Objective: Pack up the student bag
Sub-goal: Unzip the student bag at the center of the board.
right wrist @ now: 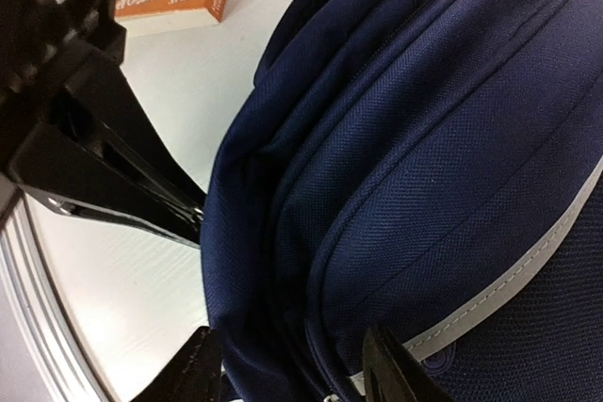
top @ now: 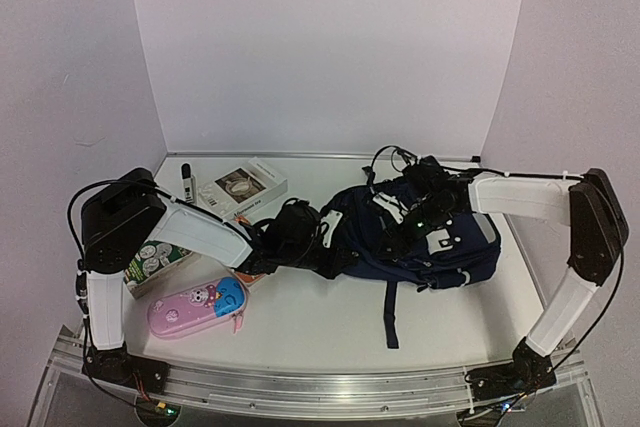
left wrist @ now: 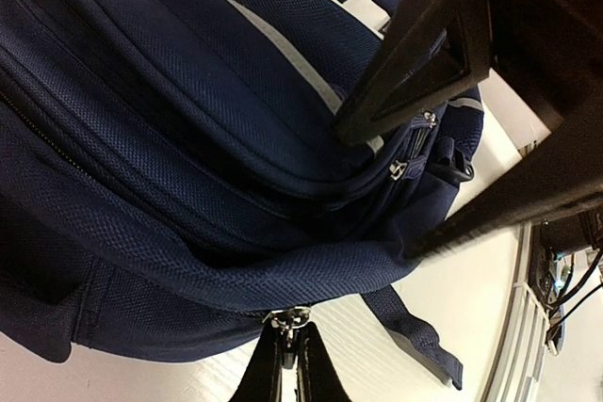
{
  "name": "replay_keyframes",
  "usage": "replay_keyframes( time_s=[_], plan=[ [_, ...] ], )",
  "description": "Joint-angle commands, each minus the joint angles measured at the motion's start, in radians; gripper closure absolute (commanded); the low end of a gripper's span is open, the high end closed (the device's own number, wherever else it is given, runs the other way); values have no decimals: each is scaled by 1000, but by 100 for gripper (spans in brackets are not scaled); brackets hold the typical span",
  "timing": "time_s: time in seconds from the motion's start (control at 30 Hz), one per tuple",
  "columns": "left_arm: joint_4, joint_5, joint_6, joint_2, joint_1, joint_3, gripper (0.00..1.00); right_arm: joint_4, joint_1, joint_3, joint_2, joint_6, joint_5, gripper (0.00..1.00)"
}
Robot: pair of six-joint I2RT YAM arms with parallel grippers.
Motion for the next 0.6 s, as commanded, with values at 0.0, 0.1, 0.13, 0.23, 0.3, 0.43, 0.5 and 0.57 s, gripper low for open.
replay_keyframes(
  time_s=[0.0, 0.1, 0.13, 0.23, 0.3, 0.43, 0.5, 0.57],
  plan=[
    [0, -51, -19, -42, -2, 57, 100, 25, 10, -50, 26, 9, 49, 69],
    [-53, -100, -10, -47, 2, 67, 100, 19, 10, -67, 10, -8, 76, 97],
    [-78, -117, -7, -50, 3, 70, 100, 14, 11, -76, -3, -15, 91, 100],
    [-106, -151, -15, -64, 10, 60, 100, 6, 9, -106, -43, -36, 133, 100],
    [-102, -137, -17, -65, 11, 55, 100, -4, 9, -111, -69, -29, 114, 95],
    [-82, -82, -26, -37, 12, 78, 100, 6, 13, -100, -123, 33, -17, 70],
    [-75, -65, -30, -26, 12, 88, 100, 19, 24, -90, -127, 53, -36, 63],
    [-70, -53, -31, -25, 12, 90, 100, 35, 37, -87, -122, 60, -30, 57]
  ],
)
